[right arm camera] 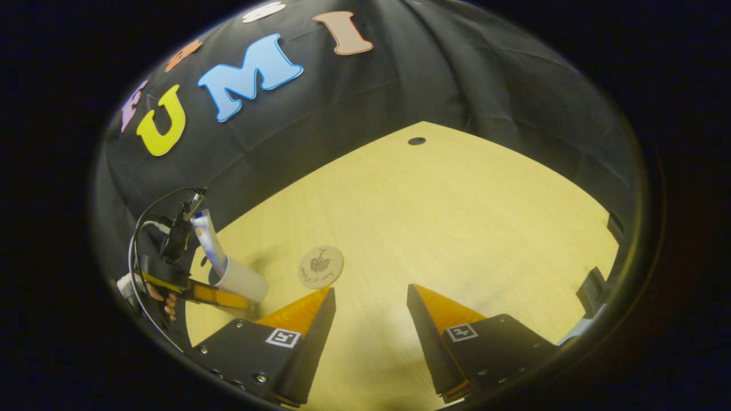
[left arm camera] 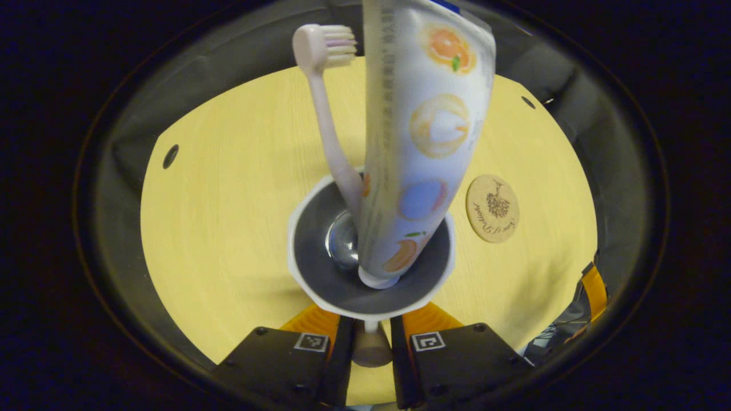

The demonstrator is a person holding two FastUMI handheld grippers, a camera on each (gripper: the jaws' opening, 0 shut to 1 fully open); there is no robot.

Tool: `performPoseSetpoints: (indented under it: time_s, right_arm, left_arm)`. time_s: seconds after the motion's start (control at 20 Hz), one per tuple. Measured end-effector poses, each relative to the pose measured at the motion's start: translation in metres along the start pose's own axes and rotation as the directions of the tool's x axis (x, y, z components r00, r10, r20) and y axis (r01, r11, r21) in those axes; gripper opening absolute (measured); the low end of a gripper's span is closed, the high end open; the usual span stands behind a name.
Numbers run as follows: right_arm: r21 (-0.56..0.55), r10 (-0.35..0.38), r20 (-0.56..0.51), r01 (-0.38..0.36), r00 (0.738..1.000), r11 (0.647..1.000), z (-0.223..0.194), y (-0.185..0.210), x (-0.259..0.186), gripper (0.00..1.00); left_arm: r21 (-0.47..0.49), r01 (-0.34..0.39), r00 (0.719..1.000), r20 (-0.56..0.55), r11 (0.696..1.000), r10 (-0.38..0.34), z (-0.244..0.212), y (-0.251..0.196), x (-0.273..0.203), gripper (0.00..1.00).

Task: Put the toothbrush and toothpaste on the desktop into the cup, then pick up the cup and place it on the coaster on the desktop.

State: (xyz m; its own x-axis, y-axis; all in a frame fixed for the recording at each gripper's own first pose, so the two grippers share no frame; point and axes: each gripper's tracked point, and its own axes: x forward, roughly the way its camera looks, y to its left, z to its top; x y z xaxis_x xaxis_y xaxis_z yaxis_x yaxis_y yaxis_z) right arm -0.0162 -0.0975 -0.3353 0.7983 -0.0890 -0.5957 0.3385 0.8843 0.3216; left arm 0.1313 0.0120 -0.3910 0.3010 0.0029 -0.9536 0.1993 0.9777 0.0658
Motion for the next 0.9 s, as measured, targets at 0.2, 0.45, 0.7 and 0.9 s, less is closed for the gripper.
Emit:
performPoseSetpoints:
  time_s: [0.2, 0.45, 0.7, 0.9]
  right_arm:
    - [-0.004, 0.007, -0.021, -0.007, 1.000, 1.000, -0.002, 0.001, 0.006, 0.77]
    - [0.002, 0.011, -0.023, -0.011, 1.000, 1.000, 0.008, 0.000, 0.014, 0.77]
    - [0.016, 0.003, -0.026, -0.003, 1.000, 1.000, 0.007, -0.007, 0.014, 0.77]
    - [0.031, -0.005, -0.023, 0.006, 1.000, 1.000, 0.008, -0.016, 0.009, 0.77]
  left_arm:
    - [0.005, -0.013, 1.000, 0.010, 1.000, 0.013, -0.001, 0.002, 0.002, 0.36]
    - [0.007, 0.007, 0.999, 0.033, 1.000, -0.007, 0.004, -0.007, 0.003, 0.34]
    - [0.111, 0.003, 0.997, 0.073, 0.994, -0.011, 0.020, -0.029, -0.015, 0.34]
    - [0.176, 0.045, 0.995, 0.075, 0.983, -0.059, 0.028, -0.074, -0.016, 0.34]
